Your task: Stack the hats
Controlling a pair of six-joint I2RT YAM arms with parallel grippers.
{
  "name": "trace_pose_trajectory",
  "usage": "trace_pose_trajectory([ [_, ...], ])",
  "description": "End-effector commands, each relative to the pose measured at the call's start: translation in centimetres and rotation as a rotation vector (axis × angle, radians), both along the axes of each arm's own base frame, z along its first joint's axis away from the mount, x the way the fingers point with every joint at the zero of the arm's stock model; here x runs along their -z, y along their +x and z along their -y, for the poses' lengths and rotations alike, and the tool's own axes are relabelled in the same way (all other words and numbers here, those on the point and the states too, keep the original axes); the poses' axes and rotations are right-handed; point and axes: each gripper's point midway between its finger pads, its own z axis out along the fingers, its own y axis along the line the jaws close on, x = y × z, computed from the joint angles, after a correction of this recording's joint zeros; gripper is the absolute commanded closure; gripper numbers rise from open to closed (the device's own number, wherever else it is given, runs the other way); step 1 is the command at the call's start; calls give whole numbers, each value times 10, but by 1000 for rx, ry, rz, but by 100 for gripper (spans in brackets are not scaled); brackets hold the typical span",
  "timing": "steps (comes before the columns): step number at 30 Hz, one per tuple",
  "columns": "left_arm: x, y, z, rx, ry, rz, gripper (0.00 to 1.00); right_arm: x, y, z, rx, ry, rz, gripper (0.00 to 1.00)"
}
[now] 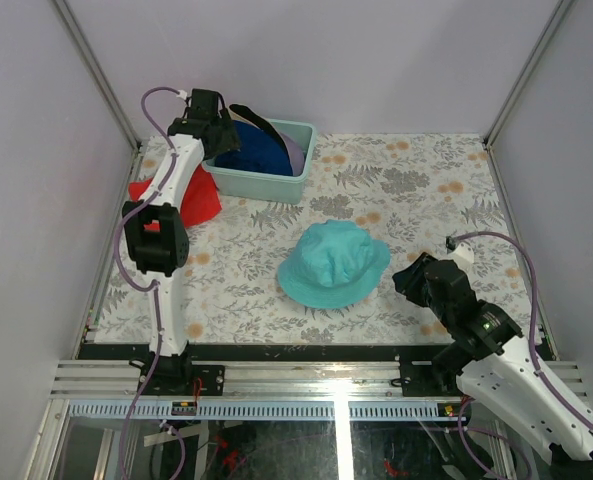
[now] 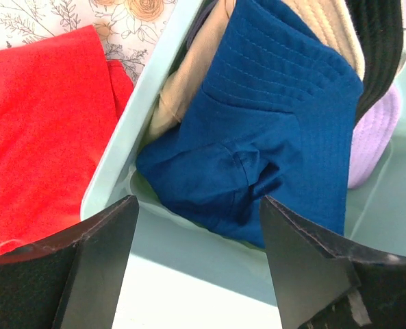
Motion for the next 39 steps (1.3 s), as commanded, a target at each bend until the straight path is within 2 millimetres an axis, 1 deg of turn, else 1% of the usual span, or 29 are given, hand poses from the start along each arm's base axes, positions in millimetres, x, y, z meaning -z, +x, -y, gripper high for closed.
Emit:
trace_pose_trajectory([
  [1, -15, 23, -9, 7, 67, 125, 30, -31, 17, -2, 10, 1, 103, 55],
  [4, -5, 35, -9, 20, 79, 127, 30, -34, 19, -4, -4, -13, 99, 54],
  [7, 9, 45, -6, 39, 77, 122, 30, -39, 22, -6, -8, -13, 103, 54],
  [11, 17, 57, 3, 64, 47, 133, 32, -45, 23, -5, -10, -28, 107, 54],
  [13, 23, 62, 3, 58, 43, 134, 39, -48, 23, -4, -9, -40, 105, 54],
  [14, 24, 64, 2, 53, 45, 136, 46, -49, 23, -3, -8, -43, 106, 54],
  [17, 26, 69, 1, 39, 45, 151, 72, -50, 23, -1, -5, -51, 103, 54],
  [19, 19, 70, 2, 33, 37, 168, 87, -49, 22, -1, -3, -48, 100, 54],
  [21, 5, 69, 5, 35, 18, 193, 97, -50, 21, -1, 1, -45, 102, 54],
  [22, -3, 67, 7, 38, 13, 205, 99, -52, 22, -1, 2, -44, 108, 54],
  [24, -27, 61, 8, 37, 4, 238, 100, -58, 25, -1, -2, -49, 129, 53],
  [27, -72, 49, 11, 43, -18, 289, 100, -75, 32, -2, -30, -94, 170, 53],
  [28, -91, 44, 12, 49, -29, 304, 100, -83, 35, -3, -45, -111, 187, 53],
  [30, -118, 34, 18, 73, -57, 325, 100, -98, 42, -9, -87, -142, 220, 52],
  [33, -149, 19, 29, 116, -124, 344, 100, -120, 54, -19, -146, -185, 271, 49],
  [35, -168, 6, 35, 136, -198, 354, 100, -138, 62, -28, -199, -211, 314, 47],
  [36, -178, -1, 39, 150, -242, 360, 100, -148, 65, -32, -224, -221, 340, 47],
  [37, -186, -8, 42, 166, -284, 362, 100, -164, 69, -36, -241, -224, 377, 46],
  [39, -206, -24, 50, 206, -373, 368, 100, -189, 76, -49, -305, -233, 451, 45],
])
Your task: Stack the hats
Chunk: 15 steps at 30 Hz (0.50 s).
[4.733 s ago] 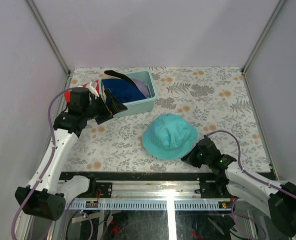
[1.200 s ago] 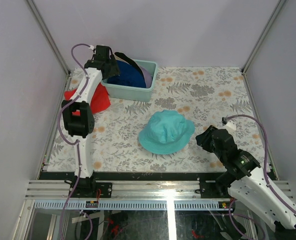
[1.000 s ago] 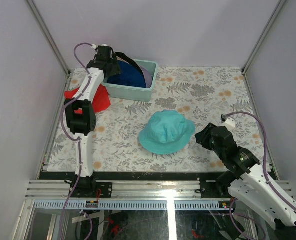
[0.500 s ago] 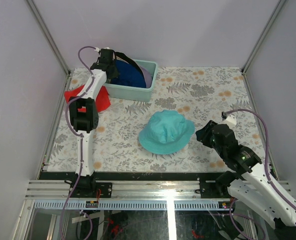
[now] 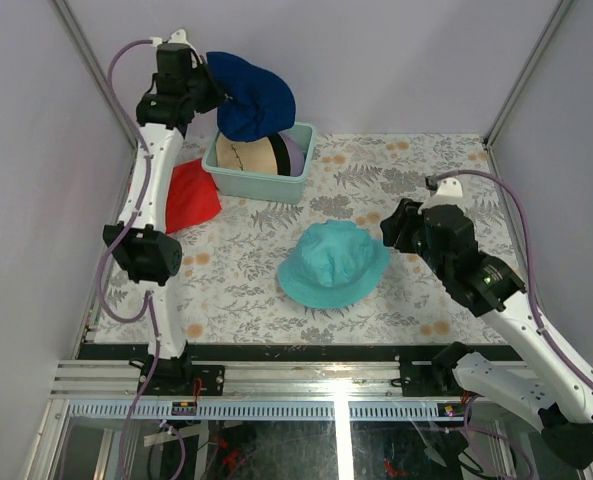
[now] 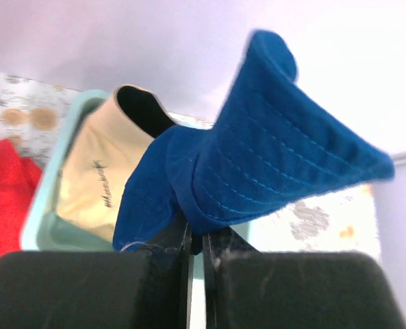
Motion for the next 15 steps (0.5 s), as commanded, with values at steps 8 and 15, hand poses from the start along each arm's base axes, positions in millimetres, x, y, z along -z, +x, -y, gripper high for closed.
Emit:
trace_pose_trajectory([
  [8, -85, -100, 56, 321, -429, -69, 100, -191, 22, -97, -611, -36, 535, 37],
  [15, -85, -162, 70, 411, -486, -200, 100, -256, 30, -142, -972, 50, 542, 28],
])
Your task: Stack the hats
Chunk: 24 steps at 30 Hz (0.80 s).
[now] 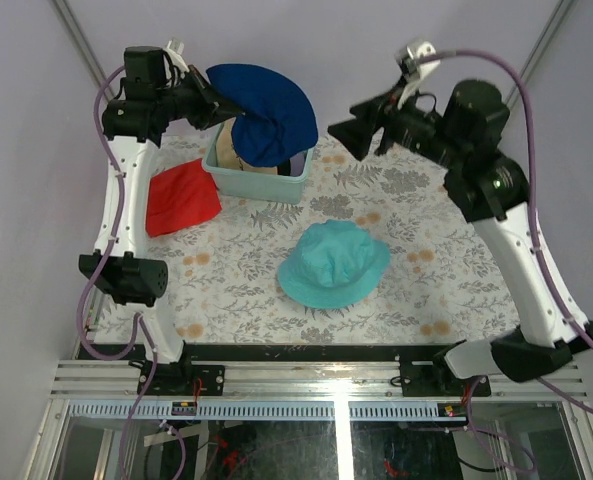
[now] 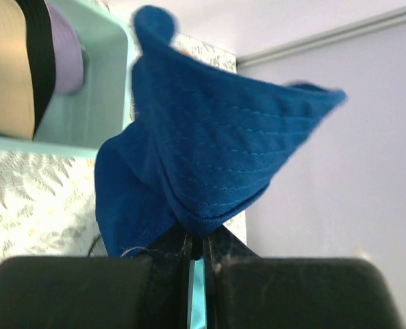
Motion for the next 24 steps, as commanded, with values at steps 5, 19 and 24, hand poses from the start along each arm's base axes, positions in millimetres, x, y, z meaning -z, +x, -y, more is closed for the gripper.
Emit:
trace_pose_trajectory([
  [5, -20, -87, 23, 167, -109, -106, 100, -28, -15, -43, -409, 8, -2, 28],
  [19, -98, -165, 64, 456, -410, -123, 100, -12, -16, -38, -675, 331, -257, 23],
  [24, -125, -174, 68, 521, -513, -95, 100, -14, -30, -18, -765, 505, -355, 27],
])
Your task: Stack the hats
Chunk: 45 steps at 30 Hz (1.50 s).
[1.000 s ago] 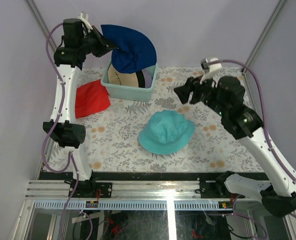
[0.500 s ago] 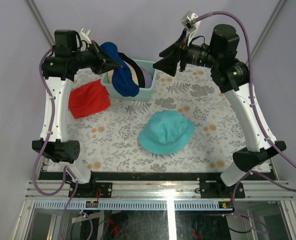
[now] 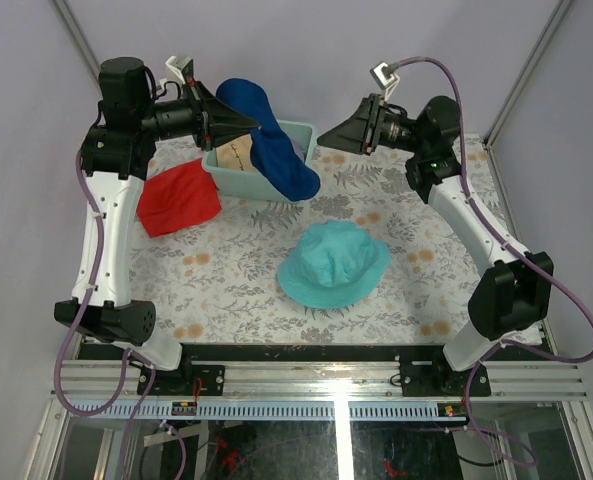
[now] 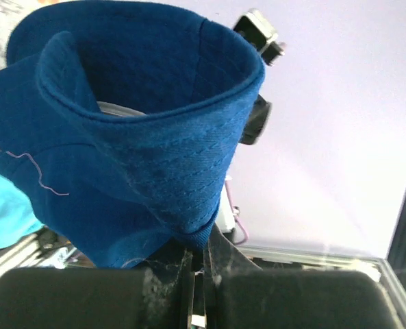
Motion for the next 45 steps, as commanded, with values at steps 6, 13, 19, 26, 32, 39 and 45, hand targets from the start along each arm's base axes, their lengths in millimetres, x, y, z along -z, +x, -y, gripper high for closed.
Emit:
trace_pose_trajectory([
  [6, -42, -20, 7, 98, -139, 55, 100, -79, -74, 24, 163, 24, 325, 20],
  [13, -11, -1, 11, 29, -121, -17, 100, -60, -82, 2, 334, -302, 443, 19],
  [19, -6, 6, 16, 17, -126, -35, 100, -40, -87, -19, 388, -509, 527, 19],
  [26, -12, 5, 23, 25, -138, -34, 100, -19, -81, -33, 480, -680, 584, 18],
  [32, -13, 3, 25, 23, -139, -35, 100, -14, -72, -34, 538, -703, 588, 19],
  [39, -6, 2, 26, 23, -135, -51, 100, -20, -64, -38, 582, -670, 594, 21],
  [45, -4, 0, 27, 29, -134, -55, 100, -18, -60, -48, 573, -661, 592, 26],
])
